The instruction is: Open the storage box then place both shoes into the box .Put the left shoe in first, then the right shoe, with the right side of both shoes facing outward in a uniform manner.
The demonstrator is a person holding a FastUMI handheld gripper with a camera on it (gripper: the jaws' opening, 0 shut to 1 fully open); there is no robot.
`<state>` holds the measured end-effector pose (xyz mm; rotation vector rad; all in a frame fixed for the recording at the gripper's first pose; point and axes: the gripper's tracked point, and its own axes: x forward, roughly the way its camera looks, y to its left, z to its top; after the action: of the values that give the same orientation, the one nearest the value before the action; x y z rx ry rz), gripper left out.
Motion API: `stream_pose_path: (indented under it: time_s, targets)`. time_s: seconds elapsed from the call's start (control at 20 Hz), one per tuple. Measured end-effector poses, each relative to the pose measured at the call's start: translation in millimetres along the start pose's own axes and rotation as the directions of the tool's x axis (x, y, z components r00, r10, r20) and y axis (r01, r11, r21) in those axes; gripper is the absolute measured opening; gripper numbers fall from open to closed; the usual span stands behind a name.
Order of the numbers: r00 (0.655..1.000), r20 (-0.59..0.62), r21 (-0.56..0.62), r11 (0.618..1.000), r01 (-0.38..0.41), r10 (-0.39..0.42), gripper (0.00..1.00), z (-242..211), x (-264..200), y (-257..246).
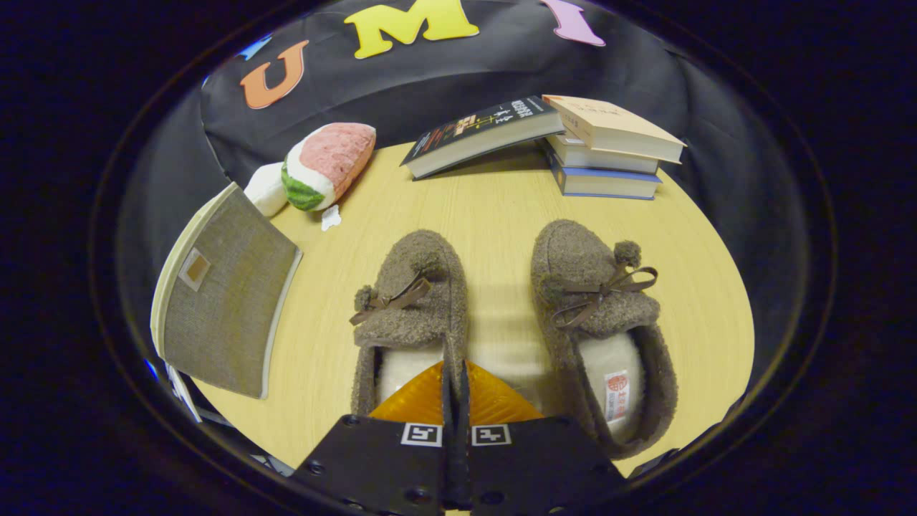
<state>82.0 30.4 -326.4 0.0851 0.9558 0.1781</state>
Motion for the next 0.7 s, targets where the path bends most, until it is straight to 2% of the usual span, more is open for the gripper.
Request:
stream_pose_path:
  time_s: [0.3,0.45,0.7]
  targets:
    - [1.000,-0.003,0.127,0.992,-0.016,0.017,0.00,11.9,-20.5,10.9]
    - [0.999,0.012,0.199,0.980,-0.034,0.032,0.00,24.1,-42.7,27.2]
    - [0.995,0.091,0.253,0.965,-0.067,0.045,0.00,61.6,-93.6,66.5]
